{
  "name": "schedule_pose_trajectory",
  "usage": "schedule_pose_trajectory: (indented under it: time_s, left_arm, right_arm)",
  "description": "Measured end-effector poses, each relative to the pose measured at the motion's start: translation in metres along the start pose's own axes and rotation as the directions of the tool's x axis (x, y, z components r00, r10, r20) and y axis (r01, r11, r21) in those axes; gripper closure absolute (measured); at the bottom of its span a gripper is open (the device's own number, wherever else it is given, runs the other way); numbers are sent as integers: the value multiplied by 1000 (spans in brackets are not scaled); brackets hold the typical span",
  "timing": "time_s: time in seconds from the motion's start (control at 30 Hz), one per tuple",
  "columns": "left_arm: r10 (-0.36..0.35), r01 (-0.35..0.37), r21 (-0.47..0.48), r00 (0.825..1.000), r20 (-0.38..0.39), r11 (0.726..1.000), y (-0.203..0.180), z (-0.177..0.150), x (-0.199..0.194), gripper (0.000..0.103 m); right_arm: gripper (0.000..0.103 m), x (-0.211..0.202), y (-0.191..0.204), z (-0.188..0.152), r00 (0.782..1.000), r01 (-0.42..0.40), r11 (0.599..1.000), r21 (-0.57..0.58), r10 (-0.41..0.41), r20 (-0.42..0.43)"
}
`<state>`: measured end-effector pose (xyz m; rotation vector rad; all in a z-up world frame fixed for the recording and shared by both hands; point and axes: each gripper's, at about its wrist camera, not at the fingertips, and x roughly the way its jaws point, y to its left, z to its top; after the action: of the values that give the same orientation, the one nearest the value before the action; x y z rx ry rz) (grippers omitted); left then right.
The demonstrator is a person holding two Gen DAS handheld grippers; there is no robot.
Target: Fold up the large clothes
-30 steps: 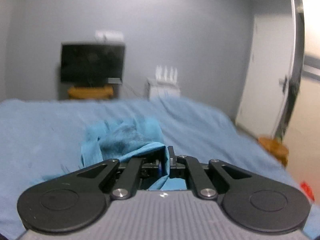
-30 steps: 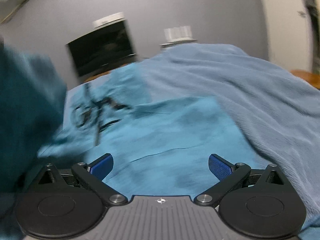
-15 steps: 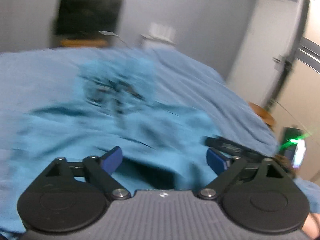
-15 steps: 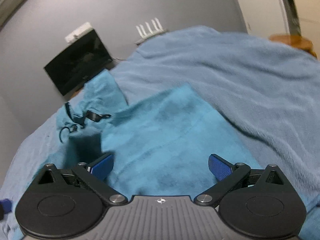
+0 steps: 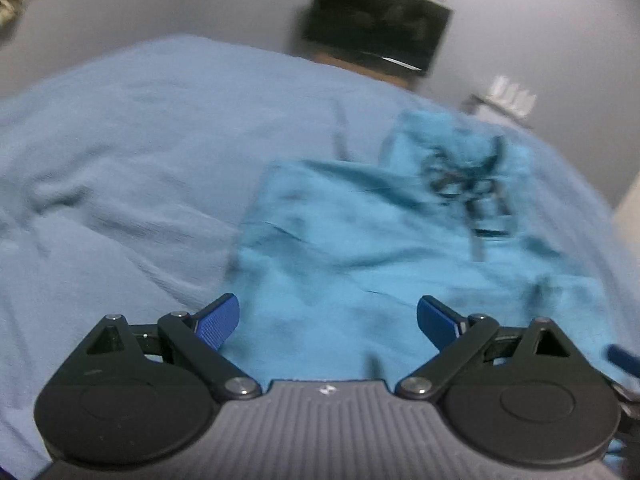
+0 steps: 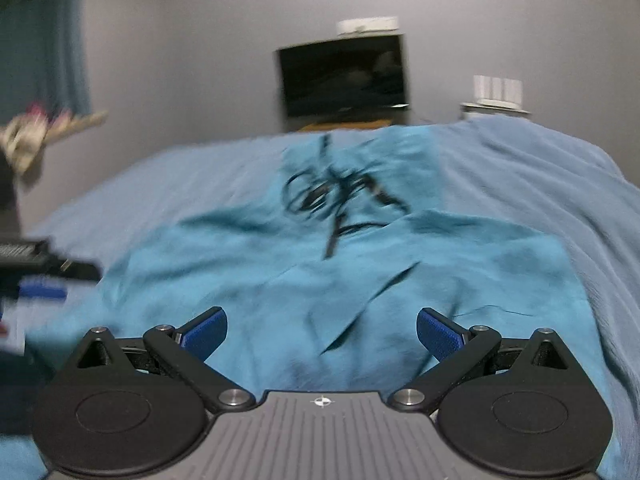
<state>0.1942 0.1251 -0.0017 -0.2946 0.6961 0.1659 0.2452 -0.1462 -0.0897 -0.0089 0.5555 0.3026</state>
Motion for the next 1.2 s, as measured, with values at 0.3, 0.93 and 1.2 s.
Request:
schedule_pose_trajectory:
  time_s: [0.3,0.93,1.2]
  left_arm:
    - [215,-200,252,976,-34,947,-7,-9,29,7]
    - [137,-110,240,986,-98,965,-3,-14,29,7]
    - [111,-82,262,989,-95,961,-8,-15,30,7]
  right_arm:
    - [69,52,35,-20,956,97,976,-193,-145,-255]
    - [39,-7,-113,-24,971,223,766,603,-120,-207]
    - [97,-17,-133,-21,983,148,715,683,-181,-24]
